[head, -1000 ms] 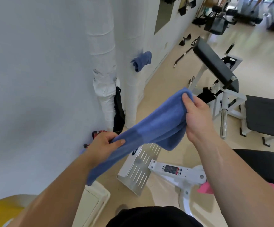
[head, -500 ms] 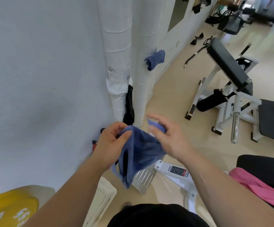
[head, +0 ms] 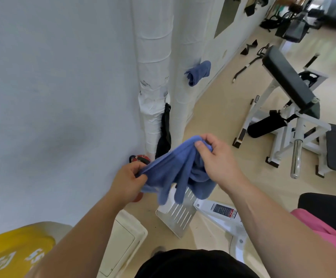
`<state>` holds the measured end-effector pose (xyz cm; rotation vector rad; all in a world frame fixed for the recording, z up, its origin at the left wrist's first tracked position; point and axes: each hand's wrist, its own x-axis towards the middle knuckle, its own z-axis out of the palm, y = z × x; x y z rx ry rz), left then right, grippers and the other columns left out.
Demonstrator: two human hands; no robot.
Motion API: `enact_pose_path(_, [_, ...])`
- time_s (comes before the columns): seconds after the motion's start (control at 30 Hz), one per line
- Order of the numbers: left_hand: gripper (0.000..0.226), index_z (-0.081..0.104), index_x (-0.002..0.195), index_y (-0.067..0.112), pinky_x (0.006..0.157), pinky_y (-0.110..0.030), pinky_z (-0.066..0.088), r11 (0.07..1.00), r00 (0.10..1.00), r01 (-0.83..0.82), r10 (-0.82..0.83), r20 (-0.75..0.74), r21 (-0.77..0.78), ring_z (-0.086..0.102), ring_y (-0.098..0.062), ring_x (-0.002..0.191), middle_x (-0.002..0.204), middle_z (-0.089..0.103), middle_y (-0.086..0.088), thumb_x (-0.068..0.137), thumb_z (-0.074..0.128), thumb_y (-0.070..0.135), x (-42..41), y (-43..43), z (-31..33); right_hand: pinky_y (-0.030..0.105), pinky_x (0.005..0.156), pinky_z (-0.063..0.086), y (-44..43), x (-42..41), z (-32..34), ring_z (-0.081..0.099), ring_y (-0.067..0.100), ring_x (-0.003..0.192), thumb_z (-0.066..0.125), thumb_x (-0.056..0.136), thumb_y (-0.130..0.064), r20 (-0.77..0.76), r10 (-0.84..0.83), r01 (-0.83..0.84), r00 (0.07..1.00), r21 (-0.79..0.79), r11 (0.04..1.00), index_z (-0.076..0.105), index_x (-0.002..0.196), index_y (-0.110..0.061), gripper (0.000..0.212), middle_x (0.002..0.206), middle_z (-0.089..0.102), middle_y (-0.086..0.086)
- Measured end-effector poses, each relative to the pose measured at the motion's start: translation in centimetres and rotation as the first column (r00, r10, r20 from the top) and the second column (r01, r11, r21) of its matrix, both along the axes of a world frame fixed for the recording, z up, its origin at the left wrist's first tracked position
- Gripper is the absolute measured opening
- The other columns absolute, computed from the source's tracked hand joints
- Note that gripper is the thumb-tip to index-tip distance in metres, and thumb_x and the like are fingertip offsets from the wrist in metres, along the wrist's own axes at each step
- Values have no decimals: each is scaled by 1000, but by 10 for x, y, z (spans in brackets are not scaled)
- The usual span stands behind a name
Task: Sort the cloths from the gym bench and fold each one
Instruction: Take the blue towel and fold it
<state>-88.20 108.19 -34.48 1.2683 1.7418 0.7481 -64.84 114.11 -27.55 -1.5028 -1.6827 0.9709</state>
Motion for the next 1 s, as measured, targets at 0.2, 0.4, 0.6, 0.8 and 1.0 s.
enact_pose_path(0.2, [27, 75, 87, 18, 63, -23, 51, 983, 967, -183, 185, 177, -25, 64, -13, 69, 74, 73, 3, 95, 55, 2, -1, -2, -1, 22, 67, 43, 19, 24, -1, 55, -8, 62, 52, 101, -18, -96, -243, 245, 965, 10, 969, 64, 92, -25, 16, 77, 63, -8])
enact_pose_path(0.4, [22, 73, 92, 1, 53, -31, 48, 952, 808, -280, 304, 505, -124, 61, -20, 65, 76, 64, -14, 100, 61, 17, 29, 5, 22, 6, 59, 39, 13, 22, -15, 54, 0, 63, 54, 97, -11, -10, -319, 318, 948, -48, 947, 57, 134, -27, 40, 77, 56, -8])
enact_pose_path(0.6, [19, 77, 96, 3, 95, -43, 56, 937, 594, -257, 346, 726, -236, 72, -34, 103, 98, 77, -18, 97, 62, 15, 57, 11, 26, 13, 70, 47, -34, -31, -11, 62, -4, 70, 61, 93, 0, -220, 22, -28, 975, -22, 999, 67, 110, -31, 35, 84, 69, -11])
enact_pose_path(0.8, [32, 68, 95, -5, 79, -29, 60, 973, 407, -173, 212, 889, -153, 72, -22, 84, 89, 72, -18, 98, 37, -5, 67, -2, 37, 27, 81, 50, -32, -35, -25, 67, 7, 87, 68, 91, -5, -228, 54, -49, 972, 26, 998, 75, 91, -31, 27, 96, 70, -10])
enact_pose_path(1.0, [28, 73, 116, 5, 90, -35, 54, 952, 453, -264, 266, 851, -157, 69, -27, 107, 115, 73, -19, 104, 47, 10, 64, -6, 30, 45, 95, 54, -29, -34, -28, 69, 19, 101, 51, 94, -14, -246, 76, -87, 966, -34, 996, 75, 101, -41, 37, 110, 69, -6])
